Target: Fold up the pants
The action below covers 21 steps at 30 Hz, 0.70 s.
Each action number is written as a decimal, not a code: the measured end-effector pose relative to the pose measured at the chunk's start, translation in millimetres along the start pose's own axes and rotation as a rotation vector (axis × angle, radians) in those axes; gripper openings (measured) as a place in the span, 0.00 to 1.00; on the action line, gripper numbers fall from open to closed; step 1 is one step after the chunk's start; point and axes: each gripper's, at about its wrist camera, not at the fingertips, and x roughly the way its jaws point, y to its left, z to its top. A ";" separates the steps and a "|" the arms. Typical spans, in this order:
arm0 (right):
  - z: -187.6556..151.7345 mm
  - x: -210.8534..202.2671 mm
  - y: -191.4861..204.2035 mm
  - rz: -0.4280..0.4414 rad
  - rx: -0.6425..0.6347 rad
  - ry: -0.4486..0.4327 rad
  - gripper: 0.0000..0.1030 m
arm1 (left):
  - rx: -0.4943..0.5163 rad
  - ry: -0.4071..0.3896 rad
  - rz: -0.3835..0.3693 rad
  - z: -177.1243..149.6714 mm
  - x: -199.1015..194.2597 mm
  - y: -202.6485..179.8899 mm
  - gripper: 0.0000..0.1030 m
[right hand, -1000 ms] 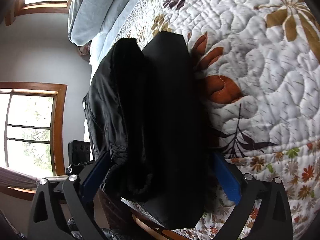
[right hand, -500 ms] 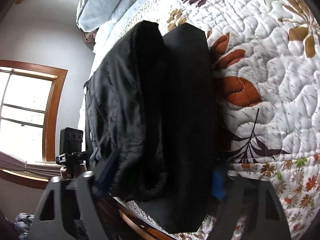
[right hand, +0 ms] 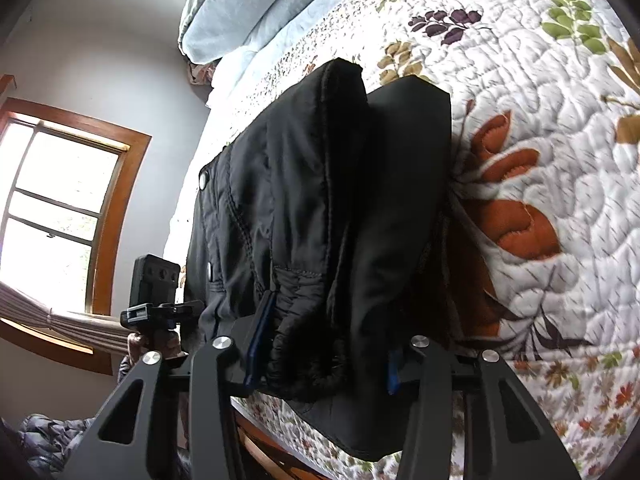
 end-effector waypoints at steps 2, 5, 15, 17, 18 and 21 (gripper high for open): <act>4.3 4.2 4.6 0.005 -0.004 -0.005 0.44 | -0.005 -0.016 0.001 4.5 -2.9 1.0 0.71; 10.6 8.8 8.8 0.010 -0.010 -0.013 0.43 | -0.010 -0.037 0.002 12.1 -9.0 3.7 0.69; 47.8 40.3 26.0 0.043 -0.034 -0.019 0.41 | -0.023 -0.123 0.045 51.0 -40.1 16.4 0.67; 57.0 49.4 27.4 0.048 -0.031 -0.017 0.41 | -0.025 -0.135 0.057 61.2 -46.0 18.9 0.68; 60.4 52.3 28.2 0.049 -0.029 -0.017 0.41 | -0.025 -0.139 0.061 65.3 -48.9 20.6 0.68; 72.3 61.5 29.1 0.055 -0.027 -0.013 0.41 | -0.025 -0.152 0.077 78.5 -54.9 24.3 0.68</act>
